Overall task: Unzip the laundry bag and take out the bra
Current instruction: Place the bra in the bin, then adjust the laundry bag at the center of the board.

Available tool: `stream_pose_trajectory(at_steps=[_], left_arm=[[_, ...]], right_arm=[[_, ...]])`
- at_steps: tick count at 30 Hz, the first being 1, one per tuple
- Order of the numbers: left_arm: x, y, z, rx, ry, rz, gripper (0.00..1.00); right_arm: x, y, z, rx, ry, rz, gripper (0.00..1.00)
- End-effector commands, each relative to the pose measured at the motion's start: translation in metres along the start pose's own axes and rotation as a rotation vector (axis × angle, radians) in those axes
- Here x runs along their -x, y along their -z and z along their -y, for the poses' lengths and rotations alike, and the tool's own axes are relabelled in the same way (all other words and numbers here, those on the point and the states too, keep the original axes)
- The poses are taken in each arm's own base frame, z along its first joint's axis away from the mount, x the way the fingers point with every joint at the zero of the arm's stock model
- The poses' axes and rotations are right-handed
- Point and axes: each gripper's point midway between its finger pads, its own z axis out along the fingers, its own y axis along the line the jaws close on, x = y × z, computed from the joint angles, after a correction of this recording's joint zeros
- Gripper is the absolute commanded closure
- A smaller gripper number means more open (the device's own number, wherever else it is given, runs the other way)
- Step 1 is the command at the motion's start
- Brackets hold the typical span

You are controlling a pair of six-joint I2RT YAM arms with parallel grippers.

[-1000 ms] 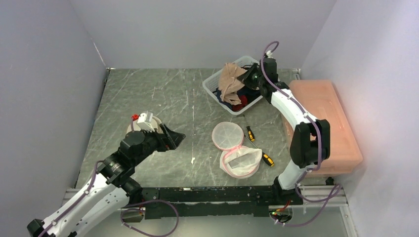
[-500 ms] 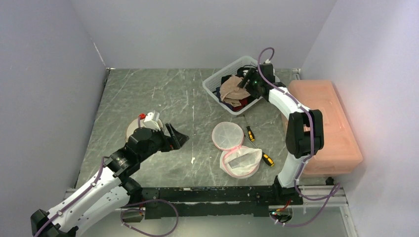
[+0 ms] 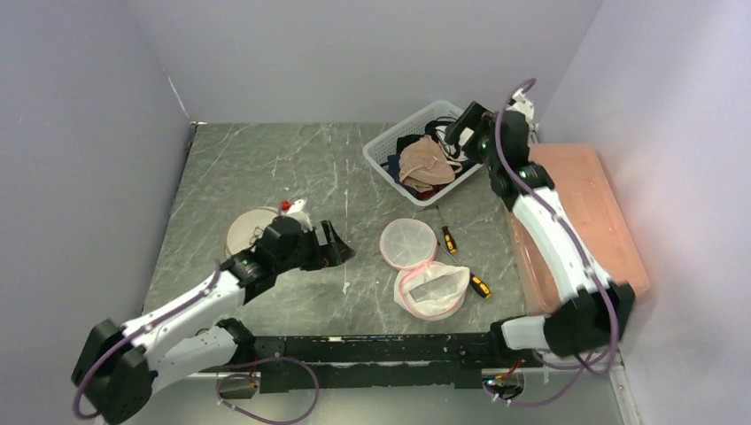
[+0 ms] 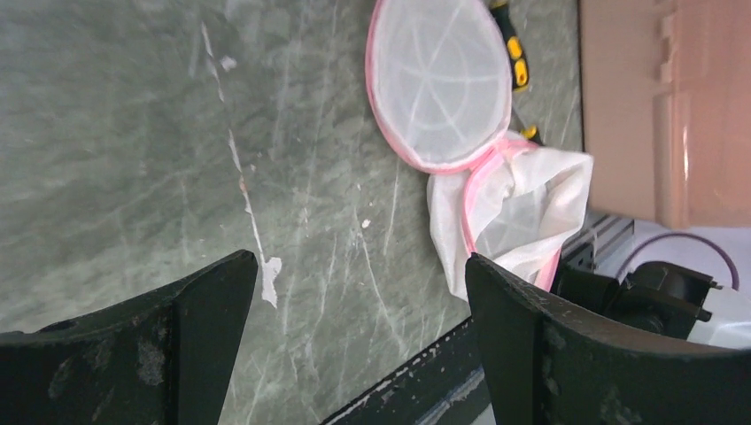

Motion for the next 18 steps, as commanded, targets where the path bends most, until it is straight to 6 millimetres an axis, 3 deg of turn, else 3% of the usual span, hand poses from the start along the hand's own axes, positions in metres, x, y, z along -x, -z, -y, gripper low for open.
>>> stream_pose_trajectory(at_steps=[1,4,7,9,15,18], left_arm=[[0.000,-0.023,0.040,-0.153,0.016,-0.090,0.07],[-0.016,-0.042,0.061,-0.209,-0.018,-0.200,0.14],[-0.044,-0.059,0.080,-0.188,-0.108,-0.301,0.16],[-0.064,-0.070,0.085,-0.155,-0.149,-0.357,0.17],[-0.092,-0.110,0.046,0.038,-0.135,-0.421,0.17],[-0.089,-0.124,0.031,0.126,-0.130,-0.392,0.18]], right_arm=[[-0.012,0.061,-0.024,0.129,0.028,0.061,0.00],[-0.050,0.094,-0.025,0.214,0.028,0.011,0.01],[-0.097,0.109,0.002,0.221,0.004,-0.065,0.02],[-0.117,0.120,0.019,0.219,-0.013,-0.090,0.03],[-0.154,0.145,0.042,0.268,-0.061,-0.135,0.04],[-0.163,0.153,0.050,0.276,-0.063,-0.147,0.04]])
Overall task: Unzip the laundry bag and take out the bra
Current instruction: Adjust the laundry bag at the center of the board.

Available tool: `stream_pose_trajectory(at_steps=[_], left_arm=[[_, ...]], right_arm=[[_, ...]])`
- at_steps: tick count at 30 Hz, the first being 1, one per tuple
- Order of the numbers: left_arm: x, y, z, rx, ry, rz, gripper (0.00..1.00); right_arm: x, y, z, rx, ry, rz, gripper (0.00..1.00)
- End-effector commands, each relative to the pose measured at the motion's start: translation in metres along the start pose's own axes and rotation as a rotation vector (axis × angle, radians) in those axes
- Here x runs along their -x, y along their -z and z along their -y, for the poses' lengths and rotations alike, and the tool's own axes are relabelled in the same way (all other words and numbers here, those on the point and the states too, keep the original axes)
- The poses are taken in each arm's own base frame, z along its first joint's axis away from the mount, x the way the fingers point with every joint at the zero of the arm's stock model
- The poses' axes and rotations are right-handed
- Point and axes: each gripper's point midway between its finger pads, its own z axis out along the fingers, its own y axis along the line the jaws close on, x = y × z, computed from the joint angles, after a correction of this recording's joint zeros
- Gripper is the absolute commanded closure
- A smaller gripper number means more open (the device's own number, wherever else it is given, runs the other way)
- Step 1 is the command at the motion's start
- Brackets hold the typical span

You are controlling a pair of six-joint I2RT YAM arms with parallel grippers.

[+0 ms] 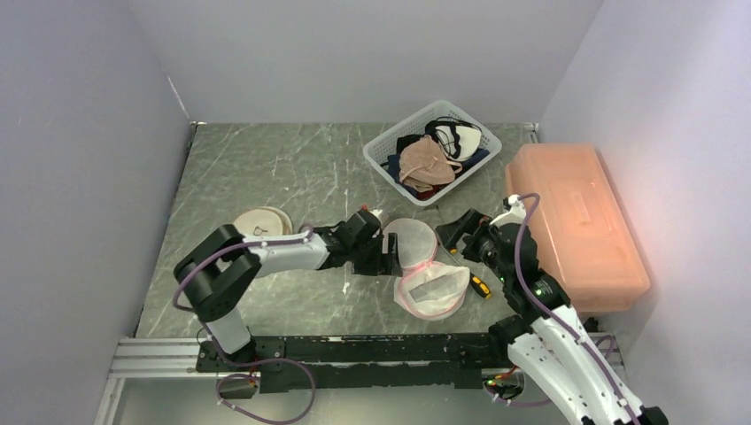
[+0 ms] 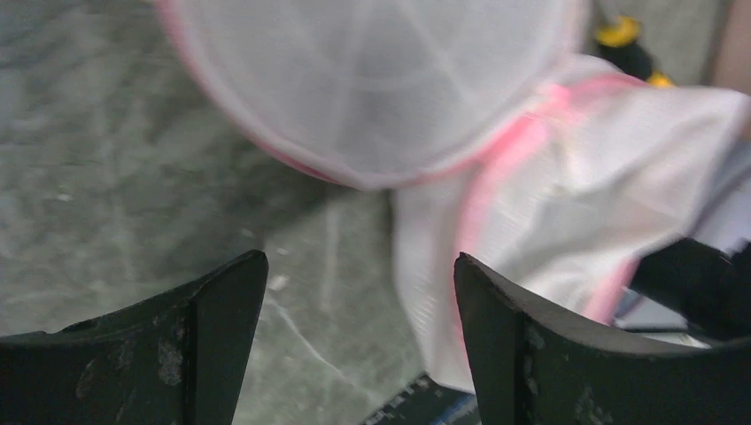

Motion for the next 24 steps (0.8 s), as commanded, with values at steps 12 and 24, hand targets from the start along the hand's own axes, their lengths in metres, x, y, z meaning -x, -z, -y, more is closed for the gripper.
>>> stream_pose_trajectory(at_steps=[12,24], left_arm=[[0.048,-0.037,-0.062,0.189,0.174,0.116,0.24],[0.061,-0.038,-0.051,0.149,0.099,0.135,0.97]], right_arm=[[-0.018,0.022,0.002,0.080,-0.028,-0.002,0.05],[-0.015,0.026,0.001,0.080,-0.002,0.004,0.05]])
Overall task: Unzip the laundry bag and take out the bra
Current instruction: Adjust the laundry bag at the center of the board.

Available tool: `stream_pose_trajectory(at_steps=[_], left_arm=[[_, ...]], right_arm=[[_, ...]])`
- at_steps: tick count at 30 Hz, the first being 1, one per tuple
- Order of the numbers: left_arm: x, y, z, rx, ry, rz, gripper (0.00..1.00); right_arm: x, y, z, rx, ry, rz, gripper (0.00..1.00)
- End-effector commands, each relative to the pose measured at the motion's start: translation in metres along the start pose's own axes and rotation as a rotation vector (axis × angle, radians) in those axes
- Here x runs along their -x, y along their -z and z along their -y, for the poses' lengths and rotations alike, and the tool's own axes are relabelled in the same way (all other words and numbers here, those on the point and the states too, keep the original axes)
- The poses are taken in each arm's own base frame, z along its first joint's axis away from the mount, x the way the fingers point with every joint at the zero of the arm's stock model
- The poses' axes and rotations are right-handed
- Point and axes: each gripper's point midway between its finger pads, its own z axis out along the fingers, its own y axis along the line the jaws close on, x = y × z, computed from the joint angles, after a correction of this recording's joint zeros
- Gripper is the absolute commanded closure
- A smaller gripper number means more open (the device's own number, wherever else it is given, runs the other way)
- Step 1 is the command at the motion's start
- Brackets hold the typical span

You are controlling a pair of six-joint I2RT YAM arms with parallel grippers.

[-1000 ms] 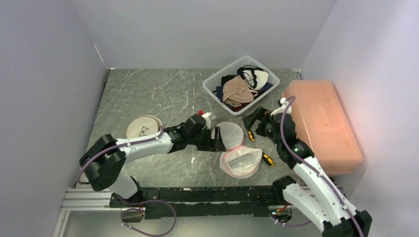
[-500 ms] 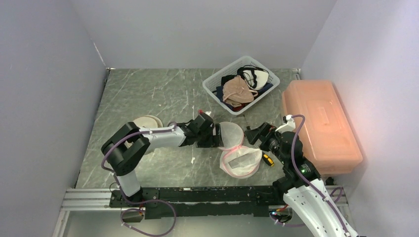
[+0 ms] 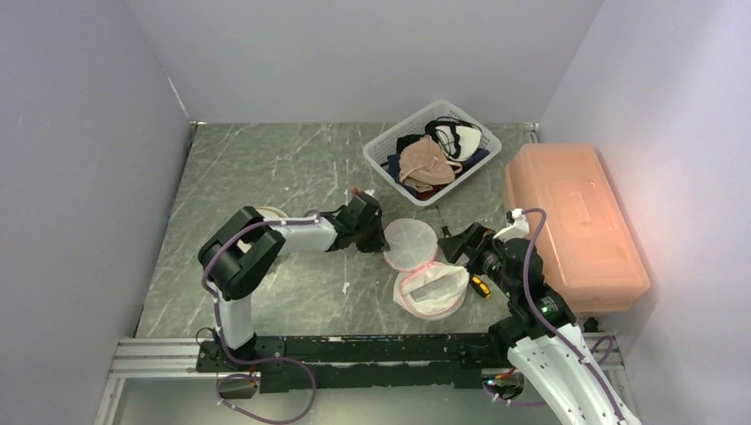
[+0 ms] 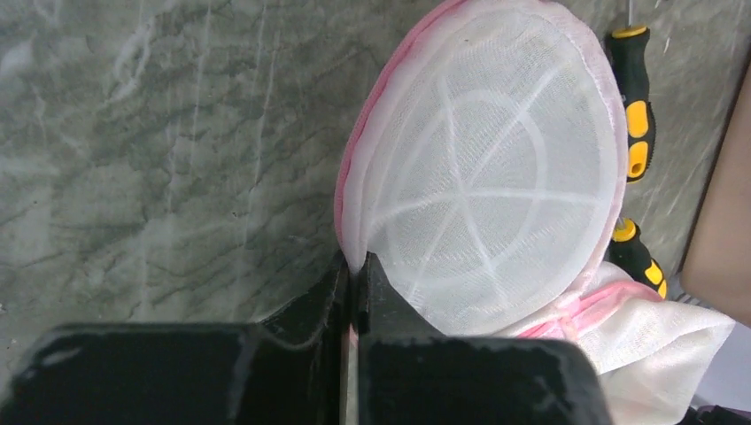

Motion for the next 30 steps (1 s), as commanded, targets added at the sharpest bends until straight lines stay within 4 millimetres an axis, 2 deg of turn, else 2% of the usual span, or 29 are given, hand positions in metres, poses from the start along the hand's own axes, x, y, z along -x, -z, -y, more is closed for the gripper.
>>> stream_pose_trajectory(at_steps=[1,3,8,12,15,18,21,25,27,30], left_arm=[[-0.001,0.013,-0.006,0.019,-0.056,0.021,0.97],[0.017,0.042,0.002,-0.002,-0.091,0.117,0.97],[0.051,0.117,0.005,0.007,-0.183,0.337,0.97],[0.064,0.159,0.000,0.028,-0.181,0.447,0.97],[0.062,0.171,-0.007,0.036,-0.162,0.473,0.97],[0.056,0.172,-0.015,0.048,-0.142,0.469,0.97],[0.052,0.176,-0.022,0.053,-0.125,0.477,0.97],[0.051,0.189,-0.028,0.048,-0.117,0.513,0.97],[0.051,0.195,-0.029,0.052,-0.119,0.527,0.97],[0.051,0.200,-0.031,0.054,-0.123,0.532,0.97]], right_arm=[[0.007,0.003,-0.007,0.025,0.029,0.015,0.05],[0.009,0.005,-0.011,0.042,0.057,0.012,0.05],[0.011,0.003,-0.025,0.089,0.098,-0.025,0.04],[-0.003,-0.009,-0.024,0.096,0.075,-0.090,0.07],[-0.021,-0.020,-0.020,0.092,0.044,-0.158,0.13],[-0.036,-0.027,-0.015,0.068,0.038,-0.216,0.19],[-0.048,-0.031,-0.004,0.003,0.043,-0.251,0.20],[-0.069,-0.038,0.013,-0.060,0.046,-0.314,0.21],[-0.075,-0.041,0.021,-0.085,0.035,-0.321,0.24],[-0.079,-0.046,0.024,-0.081,0.008,-0.310,0.32]])
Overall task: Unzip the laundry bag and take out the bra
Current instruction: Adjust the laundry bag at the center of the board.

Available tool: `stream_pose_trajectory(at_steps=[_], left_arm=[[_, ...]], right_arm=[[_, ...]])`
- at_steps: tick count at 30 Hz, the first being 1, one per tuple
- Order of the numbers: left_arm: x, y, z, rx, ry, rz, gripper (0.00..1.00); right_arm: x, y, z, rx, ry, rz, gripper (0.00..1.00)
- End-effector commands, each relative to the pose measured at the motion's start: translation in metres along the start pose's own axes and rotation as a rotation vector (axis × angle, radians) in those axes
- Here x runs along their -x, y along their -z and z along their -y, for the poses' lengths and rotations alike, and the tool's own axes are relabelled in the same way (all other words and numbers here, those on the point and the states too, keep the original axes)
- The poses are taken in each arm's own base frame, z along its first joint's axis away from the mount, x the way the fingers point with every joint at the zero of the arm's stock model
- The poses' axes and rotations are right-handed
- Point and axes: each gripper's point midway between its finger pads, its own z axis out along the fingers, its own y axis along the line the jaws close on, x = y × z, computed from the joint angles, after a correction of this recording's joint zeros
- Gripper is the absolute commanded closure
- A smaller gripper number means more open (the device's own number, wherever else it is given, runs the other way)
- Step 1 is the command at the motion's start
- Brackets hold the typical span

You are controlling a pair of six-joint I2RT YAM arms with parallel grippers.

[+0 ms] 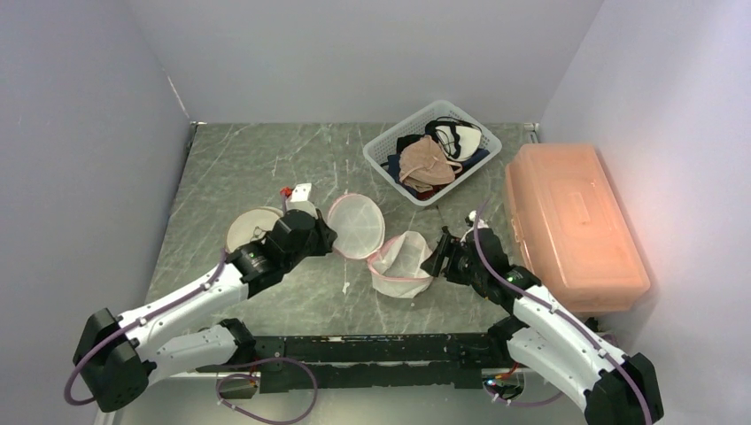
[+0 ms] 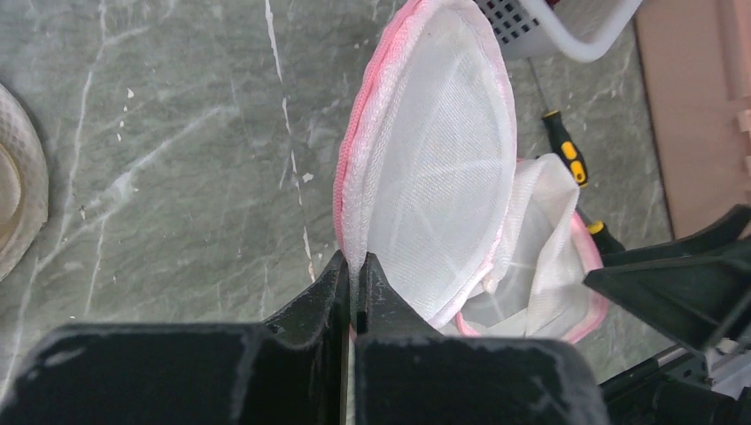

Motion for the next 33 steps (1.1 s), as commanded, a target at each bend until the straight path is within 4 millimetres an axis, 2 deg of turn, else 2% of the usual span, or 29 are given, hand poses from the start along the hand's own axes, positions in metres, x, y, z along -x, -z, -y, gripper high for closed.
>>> stream_pose_trajectory(at_steps=[1,7,8,11,12,15,21,23,26,31,33], left_arm=[[0.018,0.009,0.004,-0.010,0.010,0.064,0.97],[0.017,0.010,0.005,-0.017,0.013,0.058,0.97],[0.017,0.011,0.004,-0.016,0.012,0.059,0.97],[0.018,0.013,0.003,-0.012,0.015,0.065,0.97],[0.019,0.014,0.002,-0.010,0.013,0.070,0.97],[0.034,0.024,0.004,-0.009,-0.011,0.108,0.97],[0.098,0.061,0.019,-0.002,-0.113,0.237,0.97],[0.112,0.074,0.023,-0.011,-0.121,0.272,0.97],[0.114,0.082,0.020,-0.007,-0.110,0.283,0.97],[0.076,0.069,-0.006,0.058,-0.067,0.193,0.97],[0.067,0.069,-0.016,0.092,-0.052,0.174,0.97]], right_arm=[[0.007,-0.009,-0.002,0.017,-0.046,0.055,0.34],[0.009,-0.014,-0.006,0.041,-0.081,0.070,0.58],[0.010,-0.014,-0.007,0.043,-0.082,0.071,0.64],[0.013,-0.013,-0.009,0.044,-0.070,0.073,0.96],[0.016,-0.010,-0.012,0.047,-0.061,0.083,1.00],[0.036,0.003,-0.031,0.086,0.012,0.134,1.00],[0.103,0.053,-0.099,0.137,0.221,0.271,1.00],[0.114,0.065,-0.118,0.161,0.258,0.292,1.00],[0.106,0.056,-0.126,0.179,0.270,0.256,1.00],[0.060,0.014,-0.105,0.170,0.230,0.142,1.00],[0.045,0.002,-0.100,0.170,0.223,0.111,1.00]])
